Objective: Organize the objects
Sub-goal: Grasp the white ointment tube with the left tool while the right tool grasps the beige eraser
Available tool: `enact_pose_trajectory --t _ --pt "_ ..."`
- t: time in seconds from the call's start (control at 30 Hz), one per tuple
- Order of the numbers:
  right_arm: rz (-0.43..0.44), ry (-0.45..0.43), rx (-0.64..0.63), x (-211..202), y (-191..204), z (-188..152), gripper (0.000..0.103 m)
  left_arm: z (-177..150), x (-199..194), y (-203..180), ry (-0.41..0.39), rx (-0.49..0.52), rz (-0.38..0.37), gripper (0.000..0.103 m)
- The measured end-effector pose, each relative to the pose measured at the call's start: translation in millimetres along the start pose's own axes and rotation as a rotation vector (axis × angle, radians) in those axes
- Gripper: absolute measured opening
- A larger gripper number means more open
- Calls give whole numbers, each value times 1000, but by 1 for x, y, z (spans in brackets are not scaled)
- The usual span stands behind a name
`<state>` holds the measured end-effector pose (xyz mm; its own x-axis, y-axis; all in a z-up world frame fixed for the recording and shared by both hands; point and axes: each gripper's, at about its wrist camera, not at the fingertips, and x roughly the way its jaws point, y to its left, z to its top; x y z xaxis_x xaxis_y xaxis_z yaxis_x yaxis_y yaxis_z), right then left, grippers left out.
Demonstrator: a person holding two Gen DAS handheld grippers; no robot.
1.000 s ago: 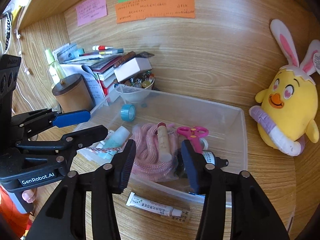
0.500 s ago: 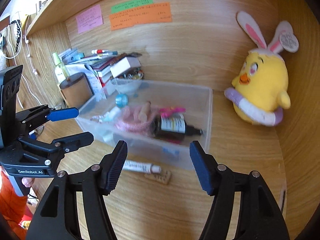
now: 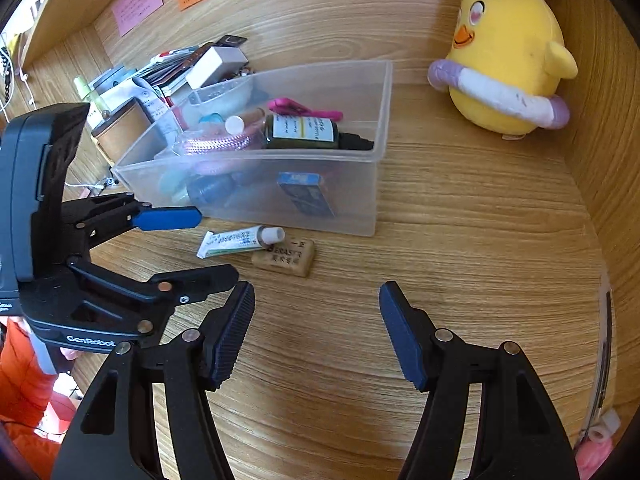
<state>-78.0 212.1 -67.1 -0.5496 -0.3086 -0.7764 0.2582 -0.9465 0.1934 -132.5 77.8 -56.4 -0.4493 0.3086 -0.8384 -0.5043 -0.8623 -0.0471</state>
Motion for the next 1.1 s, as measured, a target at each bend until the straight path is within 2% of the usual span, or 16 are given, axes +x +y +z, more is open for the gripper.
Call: enact_pose_trajectory --t 0.1,0.33,0.63,0.9,1.03,1.1 --pt "-3 5 -8 2 -1 0 61 2 6 -3 11 10 -19 63" --pt "6 21 -22 11 2 6 61 -5 4 -8 -2 51 -31 19" --pt "11 47 -50 27 21 14 61 -43 -22 8 -23 22 44 17" --pt "-68 52 -109 49 47 22 60 -58 -33 22 -19 3 63 17" --pt "-110 34 -162 51 54 19 42 -53 -30 18 -26 19 60 17" --pt "-111 29 -163 50 53 18 42 -51 -28 18 -31 17 60 16"
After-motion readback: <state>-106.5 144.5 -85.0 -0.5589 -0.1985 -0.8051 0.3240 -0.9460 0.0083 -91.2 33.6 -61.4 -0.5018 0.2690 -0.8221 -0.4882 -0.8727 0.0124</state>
